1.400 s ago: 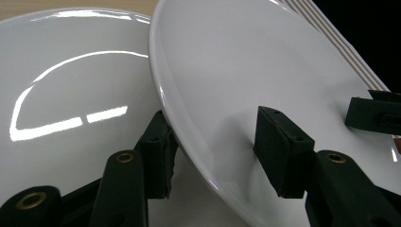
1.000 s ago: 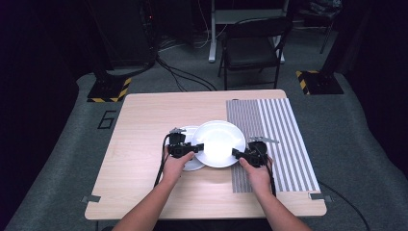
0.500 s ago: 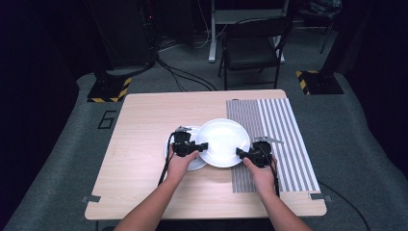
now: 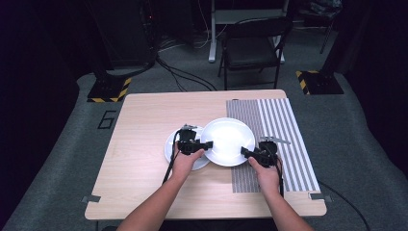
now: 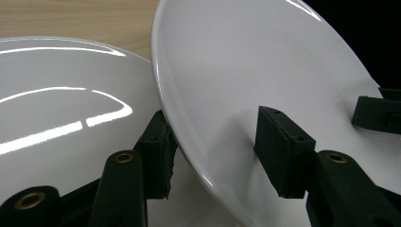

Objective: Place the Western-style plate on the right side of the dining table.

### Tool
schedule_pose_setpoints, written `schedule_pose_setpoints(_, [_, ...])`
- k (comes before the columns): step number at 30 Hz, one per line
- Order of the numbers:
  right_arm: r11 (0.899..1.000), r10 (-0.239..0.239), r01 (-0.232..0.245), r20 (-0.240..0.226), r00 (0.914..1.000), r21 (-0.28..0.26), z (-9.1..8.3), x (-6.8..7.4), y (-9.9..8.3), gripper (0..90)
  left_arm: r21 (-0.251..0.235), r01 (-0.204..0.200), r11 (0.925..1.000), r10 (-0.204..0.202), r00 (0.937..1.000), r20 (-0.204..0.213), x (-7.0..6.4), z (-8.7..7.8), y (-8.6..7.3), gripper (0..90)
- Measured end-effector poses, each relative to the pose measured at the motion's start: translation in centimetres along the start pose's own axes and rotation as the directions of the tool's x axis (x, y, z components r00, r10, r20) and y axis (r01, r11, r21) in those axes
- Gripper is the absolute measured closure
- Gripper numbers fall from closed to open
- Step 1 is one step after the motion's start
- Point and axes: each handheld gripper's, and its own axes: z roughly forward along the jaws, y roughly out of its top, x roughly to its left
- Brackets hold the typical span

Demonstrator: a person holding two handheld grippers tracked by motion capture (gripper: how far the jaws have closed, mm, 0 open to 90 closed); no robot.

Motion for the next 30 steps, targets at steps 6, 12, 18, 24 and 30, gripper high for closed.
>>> schedule_pose_setpoints(6, [1.000, 0.004, -0.004, 0.002, 1.0000, 0.006, -0.1, -0.2, -0.1, 47.6, 0.015, -0.003, 0.9999, 0.003, 1.0000, -0.005, -0.1, 0.2, 0.1, 49.1])
schedule_pose_setpoints(12, [1.000, 0.006, -0.006, -0.001, 1.0000, 0.007, -0.2, -0.4, -0.1, 47.6, 0.018, -0.010, 0.9998, 0.010, 0.9999, -0.007, -0.3, 0.3, 0.2, 48.7])
schedule_pose_setpoints(18, [1.000, 0.009, -0.009, -0.002, 1.0000, 0.004, -0.3, -0.7, -0.1, 47.3, 0.021, -0.004, 0.9998, 0.004, 1.0000, -0.007, -0.5, 0.6, 0.3, 48.6])
schedule_pose_setpoints(24, [1.000, 0.017, -0.017, 0.001, 0.9999, 0.001, -0.4, -1.0, 0.0, 47.2, 0.018, -0.013, 0.9997, 0.013, 0.9999, 0.002, -0.8, 0.8, 0.6, 48.5])
schedule_pose_setpoints(30, [1.000, 0.022, -0.022, 0.011, 0.9997, -0.010, -0.8, -1.3, 0.1, 47.1, 0.018, -0.021, 0.9996, 0.021, 0.9997, 0.007, -1.3, 1.0, 0.7, 48.4])
